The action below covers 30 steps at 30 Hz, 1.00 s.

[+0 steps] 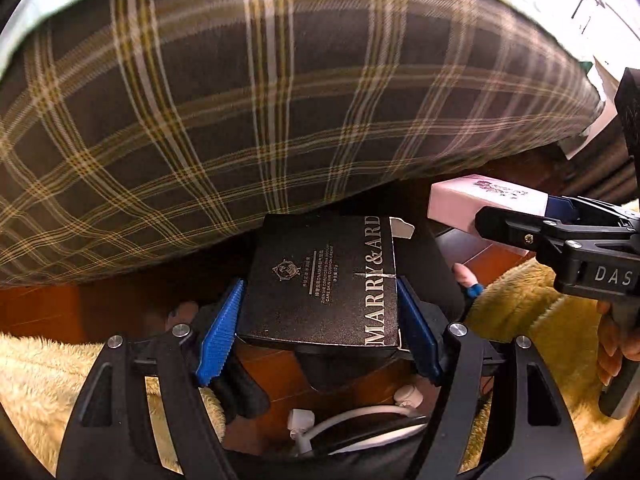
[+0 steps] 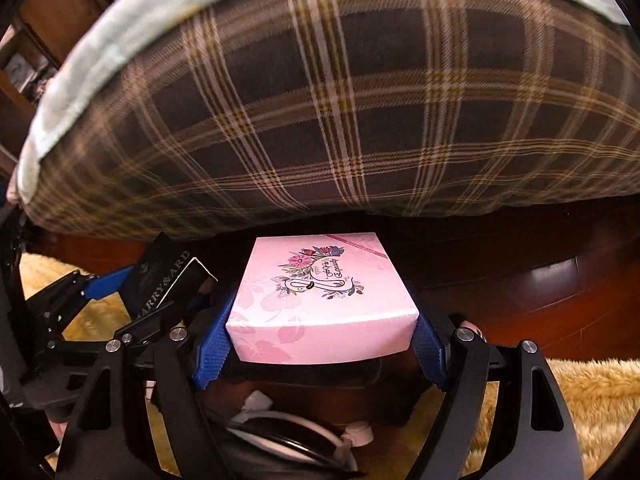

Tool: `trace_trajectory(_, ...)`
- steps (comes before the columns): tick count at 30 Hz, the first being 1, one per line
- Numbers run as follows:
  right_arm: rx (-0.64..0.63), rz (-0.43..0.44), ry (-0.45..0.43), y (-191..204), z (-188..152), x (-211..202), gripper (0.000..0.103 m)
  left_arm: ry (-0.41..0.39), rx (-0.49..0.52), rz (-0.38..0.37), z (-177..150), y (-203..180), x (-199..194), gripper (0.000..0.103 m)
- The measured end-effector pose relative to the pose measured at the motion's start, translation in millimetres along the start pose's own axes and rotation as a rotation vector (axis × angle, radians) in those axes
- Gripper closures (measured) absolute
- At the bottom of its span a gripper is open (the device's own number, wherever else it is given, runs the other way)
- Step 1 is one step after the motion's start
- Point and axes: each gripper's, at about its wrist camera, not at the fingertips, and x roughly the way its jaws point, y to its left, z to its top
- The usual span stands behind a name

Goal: Collect trash
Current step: 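Lower both boxes into the dark bin and open both tools, then raise both open tools back over the bed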

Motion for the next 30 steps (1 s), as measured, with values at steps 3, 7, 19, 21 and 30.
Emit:
trace_trajectory(3,-0.003,-0.008,-0.006,1.6,-4.7,8.8,0.025,0.012,-0.006,-0.011,-2.5,1.6,9.0,0.033)
trace_trajectory(7,-0.008,-0.012,-0.007,3.5,-10.7,12.8,0.025,0.005,0.012,-0.014,-6.1,0.8,14.3,0.033)
trace_trajectory(19,0.005,0.006,-0.009,0.3,-4.4,15.5,0.024,0.018,-0.008,-0.019,-13.1,8.9,25.4,0.031)
trace_trajectory(21,0.011,0.004,-0.013,1.4,-3.5,15.0,0.024,0.017,-0.010,-0.016,-12.3,10.9,26.5,0.025)
trace_trajectory(30,0.024,0.015,-0.030,-4.1,8.5,1.1,0.024,-0.003,0.003,-0.004,-9.4,17.3,17.3,0.013)
